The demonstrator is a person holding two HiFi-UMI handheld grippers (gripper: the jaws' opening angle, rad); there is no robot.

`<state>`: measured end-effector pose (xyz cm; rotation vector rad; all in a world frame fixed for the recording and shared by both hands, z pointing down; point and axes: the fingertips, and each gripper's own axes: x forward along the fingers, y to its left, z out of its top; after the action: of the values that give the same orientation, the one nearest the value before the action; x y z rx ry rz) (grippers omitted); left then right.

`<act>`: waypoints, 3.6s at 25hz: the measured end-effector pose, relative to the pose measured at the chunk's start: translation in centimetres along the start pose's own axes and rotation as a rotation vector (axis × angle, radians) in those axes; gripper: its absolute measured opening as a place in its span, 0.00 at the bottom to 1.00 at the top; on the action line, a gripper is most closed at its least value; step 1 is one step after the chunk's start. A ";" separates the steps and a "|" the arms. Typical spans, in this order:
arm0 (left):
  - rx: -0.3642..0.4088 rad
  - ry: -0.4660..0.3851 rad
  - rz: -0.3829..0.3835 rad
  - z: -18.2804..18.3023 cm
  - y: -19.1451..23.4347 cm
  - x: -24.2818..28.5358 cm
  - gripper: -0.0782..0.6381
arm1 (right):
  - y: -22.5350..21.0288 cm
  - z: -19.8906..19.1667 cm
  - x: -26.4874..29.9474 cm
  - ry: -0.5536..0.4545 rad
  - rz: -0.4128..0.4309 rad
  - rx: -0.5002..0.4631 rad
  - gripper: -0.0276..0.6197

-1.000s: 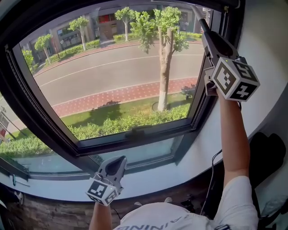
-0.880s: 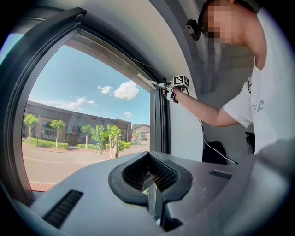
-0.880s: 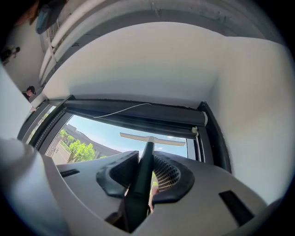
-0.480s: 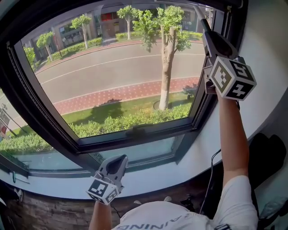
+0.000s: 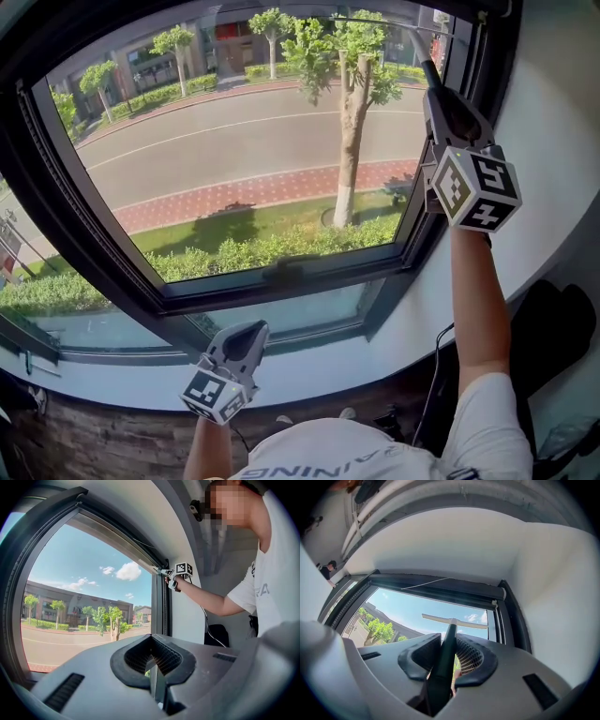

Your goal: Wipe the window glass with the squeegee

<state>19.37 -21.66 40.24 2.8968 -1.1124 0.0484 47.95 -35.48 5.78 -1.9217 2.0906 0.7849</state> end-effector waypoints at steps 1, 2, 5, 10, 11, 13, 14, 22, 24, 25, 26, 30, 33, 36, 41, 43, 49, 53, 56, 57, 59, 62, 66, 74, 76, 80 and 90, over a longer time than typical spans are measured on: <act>-0.001 0.001 -0.001 -0.1 0.0 0.0 0.13 | 0.1 -0.3 -0.2 0.002 -0.001 -0.003 0.19; -0.003 0.002 -0.003 -0.2 0.0 0.1 0.13 | 0.2 -0.6 -0.4 0.005 0.000 -0.004 0.19; -0.011 0.004 -0.002 -0.3 0.0 0.3 0.13 | 0.4 -1.5 -0.9 0.019 0.003 0.011 0.19; -0.005 0.002 -0.017 -0.2 -0.1 0.6 0.13 | 0.9 -2.5 -1.8 0.050 0.009 0.027 0.19; -0.004 0.003 -0.017 -0.2 -0.2 0.7 0.13 | 1.0 -2.8 -2.0 0.055 0.010 0.027 0.19; -0.003 0.006 -0.018 0.0 -0.3 0.7 0.13 | 1.2 -3.2 -2.3 0.064 0.008 0.022 0.19; -0.001 0.007 -0.020 0.1 -0.4 0.8 0.13 | 1.2 -3.5 -2.5 0.068 0.007 0.020 0.19; 0.003 0.008 -0.024 0.1 -0.4 0.9 0.13 | 1.9 -5.2 -3.9 0.107 0.008 0.028 0.19; 0.003 0.008 -0.025 0.2 -0.4 0.9 0.13 | 1.9 -5.7 -4.2 0.113 0.007 0.029 0.19; 0.003 0.009 -0.025 0.2 -0.4 0.9 0.13 | 1.9 -5.9 -4.4 0.117 0.006 0.031 0.19; 0.002 0.010 -0.025 0.1 -0.4 0.9 0.13 | 2.0 -6.2 -4.5 0.121 0.007 0.035 0.19; 0.001 0.018 -0.026 -0.1 -0.3 1.0 0.13 | 2.4 -7.5 -5.3 0.139 0.006 0.044 0.19; -0.001 0.020 -0.026 -0.2 -0.5 1.0 0.13 | 2.6 -8.2 -6.0 0.150 0.006 0.040 0.19; 0.000 0.022 -0.028 0.0 -0.5 1.1 0.13 | 2.9 -8.9 -6.6 0.164 0.007 0.037 0.19; 0.000 0.026 -0.033 -0.3 -0.7 1.2 0.13 | 3.3 -10.8 -7.8 0.193 0.007 0.042 0.19; -0.001 0.026 -0.033 -0.3 -0.6 1.2 0.13 | 3.6 -11.5 -8.2 0.207 0.009 0.047 0.19; 0.002 0.028 -0.034 -0.1 -0.8 1.4 0.13 | 4.3 -13.3 -9.6 0.241 0.017 0.042 0.19; 0.003 0.032 -0.037 -0.2 -0.7 1.5 0.13 | 5.0 -14.5 -10.2 0.261 0.022 0.035 0.19; 0.004 0.039 -0.037 -0.5 -0.6 1.5 0.13 | 5.5 -15.8 -10.8 0.281 0.027 0.030 0.19; 0.004 0.042 -0.037 -0.5 -0.6 1.5 0.13 | 5.6 -16.2 -11.0 0.288 0.030 0.031 0.19; 0.005 0.045 -0.035 -0.5 -0.6 1.5 0.13 | 5.6 -16.7 -11.3 0.299 0.032 0.036 0.19; 0.006 0.045 -0.032 -0.4 -0.7 1.6 0.13 | 5.8 -17.4 -11.9 0.312 0.034 0.040 0.19; 0.007 0.046 -0.035 -0.3 -1.0 1.7 0.13 | 6.2 -18.7 -12.8 0.340 0.042 0.042 0.19; 0.010 0.051 -0.045 -0.4 -1.3 1.7 0.13 | 7.2 -21.1 -14.3 0.384 0.055 0.019 0.19; 0.008 0.052 -0.045 -0.6 -1.2 1.7 0.13 | 7.6 -21.8 -14.6 0.398 0.057 0.026 0.19; 0.006 0.054 -0.044 -0.6 -1.2 1.7 0.13 | 7.9 -23.0 -15.3 0.426 0.059 0.037 0.19; 0.004 0.063 -0.044 -0.8 -1.7 1.8 0.13 | 8.1 -25.9 -17.3 0.488 0.059 0.066 0.19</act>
<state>21.81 -21.57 41.06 2.9004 -1.0391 0.1403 47.87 -33.39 37.91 -2.1913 2.4079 0.2622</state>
